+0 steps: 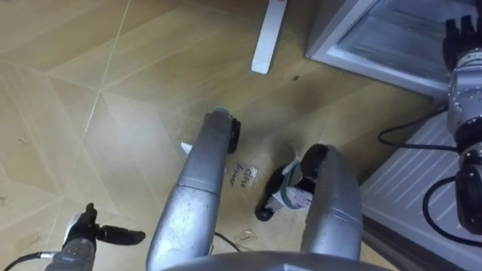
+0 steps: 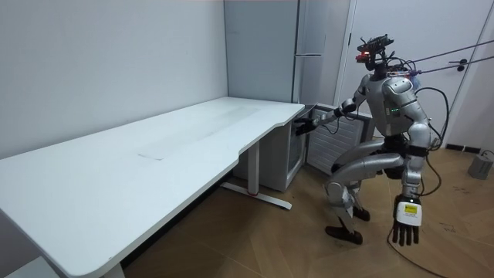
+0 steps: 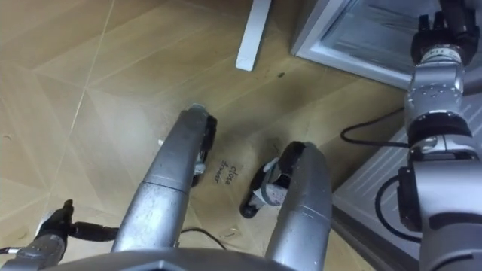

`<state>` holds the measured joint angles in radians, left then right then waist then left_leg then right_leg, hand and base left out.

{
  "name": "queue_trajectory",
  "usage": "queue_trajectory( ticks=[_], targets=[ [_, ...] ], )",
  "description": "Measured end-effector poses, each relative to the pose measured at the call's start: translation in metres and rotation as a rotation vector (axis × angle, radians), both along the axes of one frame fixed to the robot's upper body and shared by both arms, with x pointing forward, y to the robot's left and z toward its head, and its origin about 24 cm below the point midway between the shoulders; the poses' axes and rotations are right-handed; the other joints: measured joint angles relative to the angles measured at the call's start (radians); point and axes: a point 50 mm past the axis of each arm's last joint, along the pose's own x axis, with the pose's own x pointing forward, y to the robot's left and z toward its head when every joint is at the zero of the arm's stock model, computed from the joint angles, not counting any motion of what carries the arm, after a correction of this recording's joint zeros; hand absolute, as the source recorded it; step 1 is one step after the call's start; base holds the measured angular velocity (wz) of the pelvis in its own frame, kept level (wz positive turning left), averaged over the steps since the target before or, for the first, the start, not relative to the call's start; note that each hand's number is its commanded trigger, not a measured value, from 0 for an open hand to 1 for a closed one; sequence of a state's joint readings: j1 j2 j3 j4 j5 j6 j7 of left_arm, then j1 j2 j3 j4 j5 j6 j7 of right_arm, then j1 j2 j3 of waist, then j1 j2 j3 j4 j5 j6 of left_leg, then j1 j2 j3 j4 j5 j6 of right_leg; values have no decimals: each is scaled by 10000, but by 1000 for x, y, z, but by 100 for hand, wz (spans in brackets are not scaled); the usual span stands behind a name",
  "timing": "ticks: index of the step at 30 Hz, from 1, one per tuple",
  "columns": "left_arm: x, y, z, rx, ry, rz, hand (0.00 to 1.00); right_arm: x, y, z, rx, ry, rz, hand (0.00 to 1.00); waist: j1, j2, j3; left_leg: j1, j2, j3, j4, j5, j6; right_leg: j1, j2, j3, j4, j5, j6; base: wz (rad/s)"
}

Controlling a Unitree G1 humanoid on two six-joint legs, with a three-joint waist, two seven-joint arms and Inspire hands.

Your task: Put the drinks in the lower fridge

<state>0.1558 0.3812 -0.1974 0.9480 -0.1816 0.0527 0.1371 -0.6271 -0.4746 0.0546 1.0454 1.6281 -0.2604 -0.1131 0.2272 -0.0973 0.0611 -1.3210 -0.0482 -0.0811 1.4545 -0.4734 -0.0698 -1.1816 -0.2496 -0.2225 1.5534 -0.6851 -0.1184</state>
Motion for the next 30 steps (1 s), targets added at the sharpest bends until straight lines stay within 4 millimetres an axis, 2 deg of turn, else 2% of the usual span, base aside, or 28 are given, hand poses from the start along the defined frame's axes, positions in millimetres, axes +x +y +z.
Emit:
queue_trajectory(
  ticks=[3, 8, 11, 13, 17, 19, 22, 24, 28, 30],
  targets=[
    [-15, 3, 0, 58, 262, 31, 0, -3, -5, 1, 127, 57, -546, 0, 142, 200, 3, -1, -2, -73, 0, 57, -23, 144, -111, -160, 0, -22, -18, 14],
    [-37, 4, -2, 84, 793, 150, 0, -4, -7, 2, 40, 1, -846, 0, 218, 346, -12, -36, -16, -67, -8, 79, -56, 162, -233, -236, 26, -17, -17, 4],
    [-39, 3, -1, 125, 781, -69, 0, -6, -9, 1, 19, 56, -996, 0, 253, 392, -10, -33, -16, -72, -20, 93, -77, 216, -283, -291, 27, -20, -20, 7],
    [-39, 2, -1, 108, 782, -169, 0, -8, -10, -1, -7, 117, -1018, 0, 265, 486, 3, 15, -29, -96, -10, 163, 29, 300, -287, -333, 25, -28, -4, 2],
    [-33, -2, 1, 159, 597, -690, 0, -15, -10, -10, -271, 267, -799, 0, 283, 684, -40, 117, -72, -124, -14, 172, 16, 469, -289, -366, -8, -99, 134, 9],
    [-31, -3, 2, 145, 498, -765, 0, -19, -9, -19, -505, 568, -318, 0, 305, 786, -27, 314, -148, -195, -51, 157, 38, 689, -307, -430, -80, -97, 164, 9],
    [-27, -7, 3, 68, 318, -956, 0, -31, 4, -49, -1028, 1825, 1730, 0, 500, 867, -45, 983, -163, -172, -544, 172, 68, 1345, -303, -489, -571, -48, 243, 9],
    [-28, -7, 3, 50, 295, -1005, 0, -43, 8, -66, -1337, 2615, 2510, 0, 572, 887, -70, 1381, -172, -179, -924, 221, 101, 1773, -299, -576, -965, 2, 316, 14],
    [-32, -8, 1, -51, 423, -989, 0, -59, 17, -88, -2164, 3615, 4187, 0, 536, 925, -99, 2183, -162, -414, -1853, 409, 142, 2747, -197, -1007, -2082, 323, 272, 11],
    [-30, -10, 0, -112, 455, -1114, 0, -73, 19, -100, -2422, 4035, 4955, 0, 428, 871, -163, 2775, -154, -503, -2581, 587, 173, 3347, -14, -1111, -2931, 553, 449, 8]
  ],
)
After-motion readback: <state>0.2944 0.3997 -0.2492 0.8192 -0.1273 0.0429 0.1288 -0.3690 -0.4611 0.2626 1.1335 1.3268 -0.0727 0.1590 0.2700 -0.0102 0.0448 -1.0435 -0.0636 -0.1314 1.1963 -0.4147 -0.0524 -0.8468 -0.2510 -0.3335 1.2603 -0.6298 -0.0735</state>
